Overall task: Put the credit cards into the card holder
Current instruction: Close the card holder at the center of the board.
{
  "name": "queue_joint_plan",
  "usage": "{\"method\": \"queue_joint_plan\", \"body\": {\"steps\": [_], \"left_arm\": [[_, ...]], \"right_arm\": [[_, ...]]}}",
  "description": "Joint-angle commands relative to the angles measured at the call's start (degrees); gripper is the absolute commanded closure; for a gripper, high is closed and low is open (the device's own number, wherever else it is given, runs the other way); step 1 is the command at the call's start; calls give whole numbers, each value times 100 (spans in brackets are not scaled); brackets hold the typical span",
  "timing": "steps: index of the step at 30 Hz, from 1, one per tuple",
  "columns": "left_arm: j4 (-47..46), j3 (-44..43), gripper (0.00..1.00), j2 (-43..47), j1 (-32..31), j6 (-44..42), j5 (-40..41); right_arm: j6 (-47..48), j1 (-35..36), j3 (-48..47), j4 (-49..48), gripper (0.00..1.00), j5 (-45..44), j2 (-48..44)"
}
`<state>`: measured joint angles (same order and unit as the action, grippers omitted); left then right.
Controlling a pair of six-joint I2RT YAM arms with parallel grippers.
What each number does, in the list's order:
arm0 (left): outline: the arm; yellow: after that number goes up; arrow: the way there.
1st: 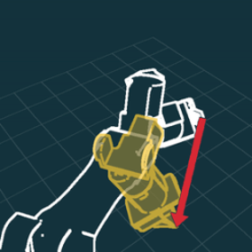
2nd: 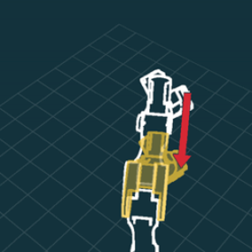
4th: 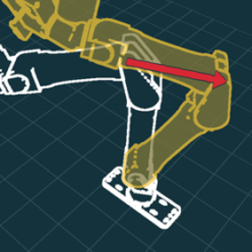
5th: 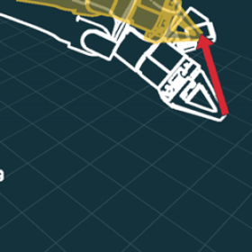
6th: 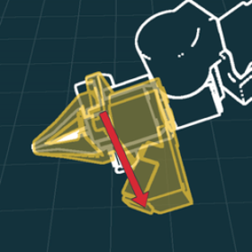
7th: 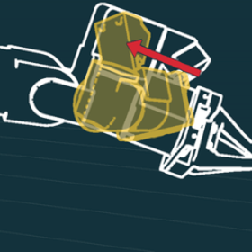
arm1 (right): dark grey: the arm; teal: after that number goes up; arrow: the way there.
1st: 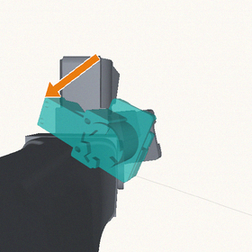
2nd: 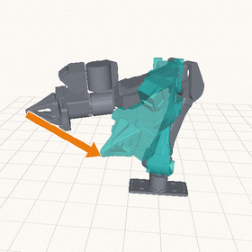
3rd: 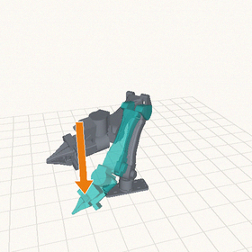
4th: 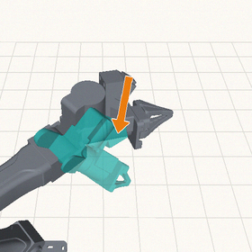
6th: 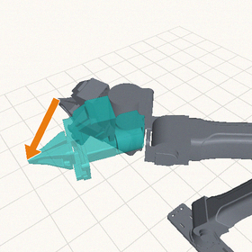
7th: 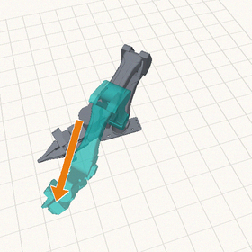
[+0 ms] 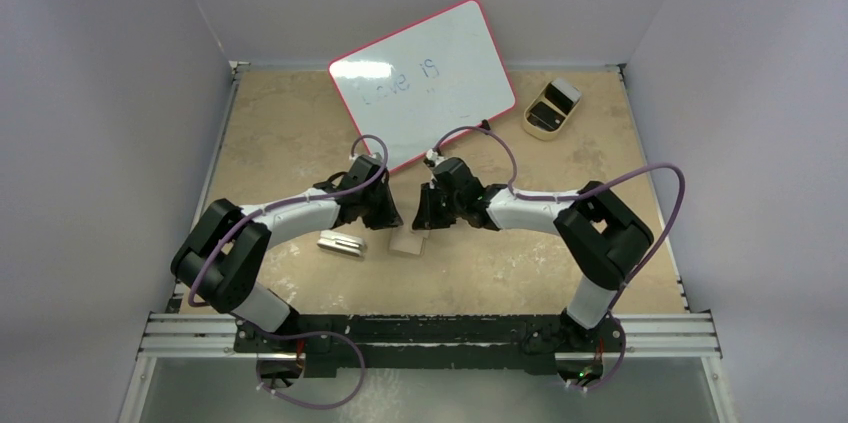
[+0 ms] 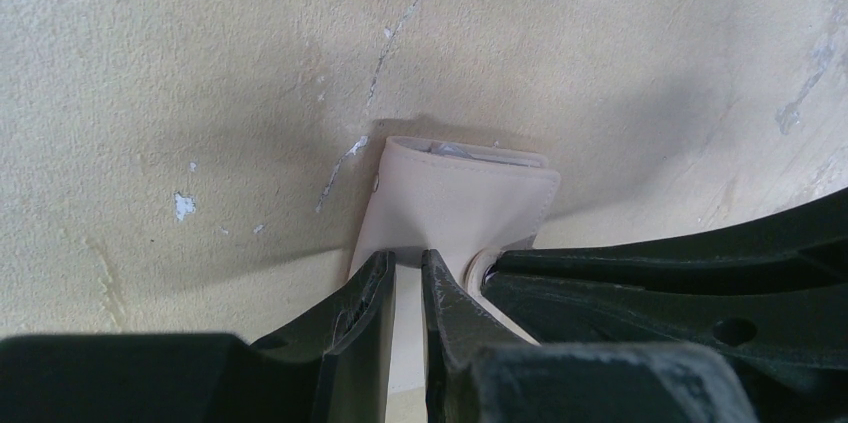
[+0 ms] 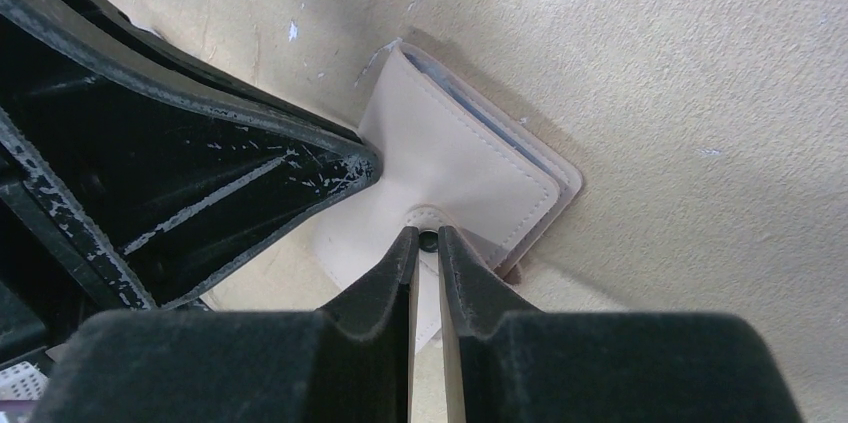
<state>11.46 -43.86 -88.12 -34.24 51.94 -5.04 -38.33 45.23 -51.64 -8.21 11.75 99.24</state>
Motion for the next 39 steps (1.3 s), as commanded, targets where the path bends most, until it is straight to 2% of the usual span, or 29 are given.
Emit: {"method": "queue_joint_plan", "body": {"steps": [1,7,13,18,39], "left_arm": [[-99,-47,85,-48,7,83,134],[-115,-80,85,-10,7,146,28],[673,-239,73,819,3,-73,343],[822,66,71,1300,-115,21,338],[298,637,70,824,-384,229,425]], "right_arm": [[176,147,-266,381,86,12,-49],[355,193,-338,526,86,42,24],[395,191,-452,594,86,31,36],[385,186,-426,613,86,92,25],[487,194,-503,581,86,105,105]]}}
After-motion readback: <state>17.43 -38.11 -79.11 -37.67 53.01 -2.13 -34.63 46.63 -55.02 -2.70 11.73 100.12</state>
